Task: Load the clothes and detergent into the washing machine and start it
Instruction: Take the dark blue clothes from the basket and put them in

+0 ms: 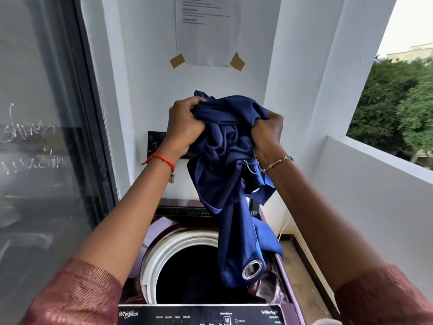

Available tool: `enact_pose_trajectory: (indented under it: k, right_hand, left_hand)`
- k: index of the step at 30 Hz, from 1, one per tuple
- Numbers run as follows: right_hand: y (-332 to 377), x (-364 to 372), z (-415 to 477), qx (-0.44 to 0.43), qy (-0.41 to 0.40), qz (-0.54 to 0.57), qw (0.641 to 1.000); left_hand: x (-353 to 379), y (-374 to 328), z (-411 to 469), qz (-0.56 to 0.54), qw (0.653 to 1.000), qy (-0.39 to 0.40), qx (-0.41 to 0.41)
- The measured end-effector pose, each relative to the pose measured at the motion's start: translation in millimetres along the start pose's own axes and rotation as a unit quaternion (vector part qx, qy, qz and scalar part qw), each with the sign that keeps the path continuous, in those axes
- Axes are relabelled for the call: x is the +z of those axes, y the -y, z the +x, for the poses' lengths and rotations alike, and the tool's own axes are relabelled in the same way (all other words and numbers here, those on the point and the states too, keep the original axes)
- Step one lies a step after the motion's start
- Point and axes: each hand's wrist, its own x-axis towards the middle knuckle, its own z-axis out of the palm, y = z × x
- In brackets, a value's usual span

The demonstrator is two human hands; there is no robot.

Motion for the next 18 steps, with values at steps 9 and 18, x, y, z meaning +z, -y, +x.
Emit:
enact_pose_trajectory:
  k: [9, 18]
  right_hand:
    - [-119.9, 13.4, -25.0, 0.082, 0.049, 0.0, 0.995]
    - [-304.5, -5.2, -68.3, 0.195, 0.141, -0.15, 0.959]
  left_hand:
    - [14.9, 98.9, -61.0, 0.083, 0.993, 0.039, -0.073]
    - [50.4, 215.7, -164.1, 0.167, 0.951, 0.125, -0.23]
